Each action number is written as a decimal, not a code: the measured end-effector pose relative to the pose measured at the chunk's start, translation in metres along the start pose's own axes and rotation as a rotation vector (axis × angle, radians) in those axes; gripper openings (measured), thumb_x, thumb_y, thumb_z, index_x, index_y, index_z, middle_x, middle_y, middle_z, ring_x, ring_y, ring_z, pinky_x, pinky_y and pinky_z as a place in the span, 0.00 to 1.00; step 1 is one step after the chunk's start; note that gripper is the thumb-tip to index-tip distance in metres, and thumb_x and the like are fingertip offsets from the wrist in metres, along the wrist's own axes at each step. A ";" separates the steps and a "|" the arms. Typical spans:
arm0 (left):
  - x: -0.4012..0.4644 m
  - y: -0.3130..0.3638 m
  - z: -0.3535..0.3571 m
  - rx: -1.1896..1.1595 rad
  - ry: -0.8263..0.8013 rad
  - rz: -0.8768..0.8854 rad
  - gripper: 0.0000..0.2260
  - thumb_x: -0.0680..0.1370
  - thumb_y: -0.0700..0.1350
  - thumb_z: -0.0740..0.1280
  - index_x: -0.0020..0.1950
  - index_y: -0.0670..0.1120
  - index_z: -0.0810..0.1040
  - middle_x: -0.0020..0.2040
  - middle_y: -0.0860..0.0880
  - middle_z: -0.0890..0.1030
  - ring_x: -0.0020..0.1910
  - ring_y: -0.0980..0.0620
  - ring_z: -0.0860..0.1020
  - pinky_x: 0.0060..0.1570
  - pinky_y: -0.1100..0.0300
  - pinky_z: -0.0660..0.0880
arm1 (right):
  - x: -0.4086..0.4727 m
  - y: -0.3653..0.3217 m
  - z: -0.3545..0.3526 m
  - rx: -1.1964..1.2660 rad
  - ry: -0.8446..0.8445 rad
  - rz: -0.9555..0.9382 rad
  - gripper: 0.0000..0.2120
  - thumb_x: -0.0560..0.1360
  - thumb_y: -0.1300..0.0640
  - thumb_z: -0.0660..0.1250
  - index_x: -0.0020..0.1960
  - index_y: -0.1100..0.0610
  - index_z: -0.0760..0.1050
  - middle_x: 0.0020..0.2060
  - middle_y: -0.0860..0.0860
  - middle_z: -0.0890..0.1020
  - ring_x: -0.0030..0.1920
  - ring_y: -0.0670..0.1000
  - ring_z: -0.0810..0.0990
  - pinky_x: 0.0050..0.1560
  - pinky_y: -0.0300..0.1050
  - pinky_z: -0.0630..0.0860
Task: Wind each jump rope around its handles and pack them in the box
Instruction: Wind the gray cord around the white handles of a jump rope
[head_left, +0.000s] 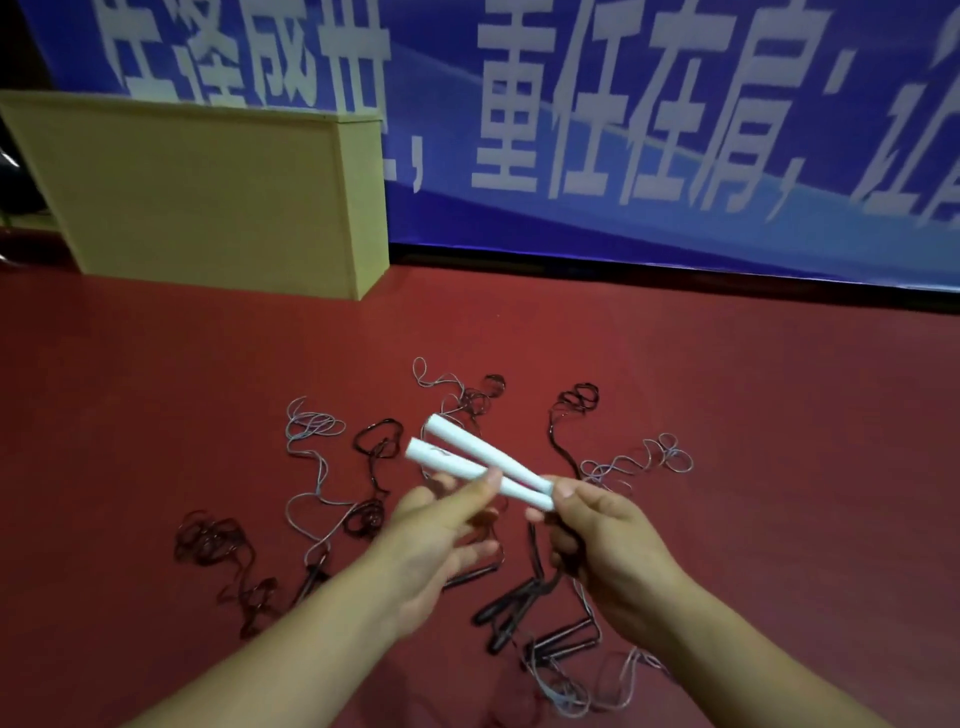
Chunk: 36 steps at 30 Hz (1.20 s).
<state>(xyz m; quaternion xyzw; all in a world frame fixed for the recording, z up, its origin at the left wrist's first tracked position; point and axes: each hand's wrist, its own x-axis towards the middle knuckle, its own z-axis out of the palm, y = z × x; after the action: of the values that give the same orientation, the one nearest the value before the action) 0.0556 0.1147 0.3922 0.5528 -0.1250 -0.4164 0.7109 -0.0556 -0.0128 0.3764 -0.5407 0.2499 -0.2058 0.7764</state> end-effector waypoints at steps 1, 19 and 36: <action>0.003 -0.006 0.004 0.099 -0.047 -0.023 0.17 0.72 0.49 0.72 0.57 0.42 0.79 0.54 0.45 0.83 0.56 0.49 0.80 0.53 0.50 0.79 | -0.001 0.001 0.000 -0.004 -0.024 -0.003 0.12 0.81 0.61 0.59 0.53 0.61 0.82 0.35 0.55 0.80 0.26 0.45 0.63 0.33 0.43 0.61; 0.082 0.008 -0.010 0.353 0.251 0.243 0.05 0.83 0.40 0.59 0.50 0.40 0.72 0.38 0.45 0.79 0.30 0.57 0.83 0.26 0.69 0.72 | 0.044 -0.010 -0.014 -0.294 -0.125 0.386 0.21 0.83 0.49 0.54 0.42 0.61 0.77 0.26 0.51 0.70 0.25 0.49 0.66 0.28 0.42 0.62; 0.039 0.021 -0.038 0.991 -0.561 -0.117 0.07 0.81 0.39 0.62 0.45 0.47 0.77 0.36 0.44 0.80 0.33 0.51 0.80 0.33 0.64 0.72 | 0.046 -0.031 -0.011 -1.130 -0.061 -0.119 0.25 0.79 0.37 0.54 0.56 0.56 0.79 0.49 0.52 0.83 0.52 0.52 0.80 0.56 0.48 0.74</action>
<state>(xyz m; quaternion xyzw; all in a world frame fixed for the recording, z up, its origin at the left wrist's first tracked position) 0.1138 0.1129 0.3861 0.6943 -0.4585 -0.4777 0.2821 -0.0278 -0.0585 0.3944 -0.8911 0.2675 -0.0678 0.3603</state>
